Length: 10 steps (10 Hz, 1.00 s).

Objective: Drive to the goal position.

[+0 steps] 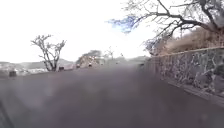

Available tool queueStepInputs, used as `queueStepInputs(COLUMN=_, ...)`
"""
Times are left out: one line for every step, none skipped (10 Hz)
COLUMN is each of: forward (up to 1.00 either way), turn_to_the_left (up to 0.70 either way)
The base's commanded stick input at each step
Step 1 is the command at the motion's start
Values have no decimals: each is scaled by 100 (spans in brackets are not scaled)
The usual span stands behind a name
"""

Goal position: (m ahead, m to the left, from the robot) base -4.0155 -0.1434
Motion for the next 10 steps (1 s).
queueStepInputs(forward=70, turn_to_the_left=0)
queueStepInputs(forward=70, turn_to_the_left=0)
queueStepInputs(forward=70, turn_to_the_left=0)
queueStepInputs(forward=70, turn_to_the_left=0)
queueStepInputs(forward=70, turn_to_the_left=0)
queueStepInputs(forward=70, turn_to_the_left=0)
queueStepInputs(forward=70, turn_to_the_left=0)
queueStepInputs(forward=70, turn_to_the_left=0)
queueStepInputs(forward=70, turn_to_the_left=0)
queueStepInputs(forward=70, turn_to_the_left=0)
